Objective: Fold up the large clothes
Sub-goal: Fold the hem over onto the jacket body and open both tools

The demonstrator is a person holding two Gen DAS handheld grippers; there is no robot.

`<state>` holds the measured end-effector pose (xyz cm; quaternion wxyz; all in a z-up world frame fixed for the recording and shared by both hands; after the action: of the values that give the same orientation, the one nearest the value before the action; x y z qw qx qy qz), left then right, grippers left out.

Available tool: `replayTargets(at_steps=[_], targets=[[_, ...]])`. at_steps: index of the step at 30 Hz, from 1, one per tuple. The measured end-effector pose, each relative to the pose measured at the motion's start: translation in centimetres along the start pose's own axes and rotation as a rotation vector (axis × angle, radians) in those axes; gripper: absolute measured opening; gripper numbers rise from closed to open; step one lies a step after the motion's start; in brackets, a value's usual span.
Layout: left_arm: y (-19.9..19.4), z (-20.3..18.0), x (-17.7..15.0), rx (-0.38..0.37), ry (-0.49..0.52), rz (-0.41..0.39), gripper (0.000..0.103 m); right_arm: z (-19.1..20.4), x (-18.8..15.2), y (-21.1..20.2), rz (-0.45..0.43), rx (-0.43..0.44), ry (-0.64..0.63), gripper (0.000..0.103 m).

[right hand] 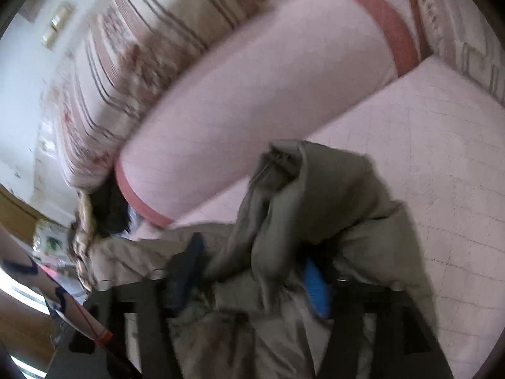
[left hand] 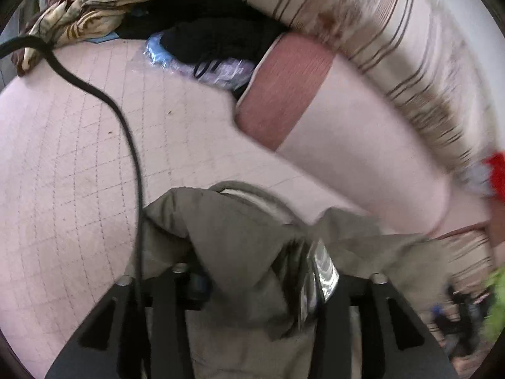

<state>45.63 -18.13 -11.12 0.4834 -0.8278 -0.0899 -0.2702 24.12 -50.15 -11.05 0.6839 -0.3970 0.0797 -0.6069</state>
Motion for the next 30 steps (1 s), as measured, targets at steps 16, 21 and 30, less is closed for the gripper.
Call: replayTargets(at_steps=[16, 21, 30], targets=[[-15.5, 0.4, -7.6, 0.108, 0.167, -0.173, 0.064, 10.8, -12.6, -2.6, 0.028, -0.109, -0.522, 0.066], [-15.0, 3.5, -13.2, 0.239, 0.220, -0.166, 0.064, 11.1, -14.3, 4.2, -0.027, -0.274, -0.646, 0.066], [-12.7, 5.0, -14.5, 0.282, 0.314, -0.165, 0.064, 6.6, -10.1, 13.6, -0.031, -0.370, -0.510, 0.076]])
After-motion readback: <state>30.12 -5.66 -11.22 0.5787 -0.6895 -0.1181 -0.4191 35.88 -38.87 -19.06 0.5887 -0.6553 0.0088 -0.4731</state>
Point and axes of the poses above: each gripper's, at about its wrist camera, not at the fingertips, and y roughly the way its jaws point, z to its left, x to its top, the point moved 10 cm from there along y, roughly the way its jaws point, and after that the axes turned 11 degrees about y, right-handed, at the moved point
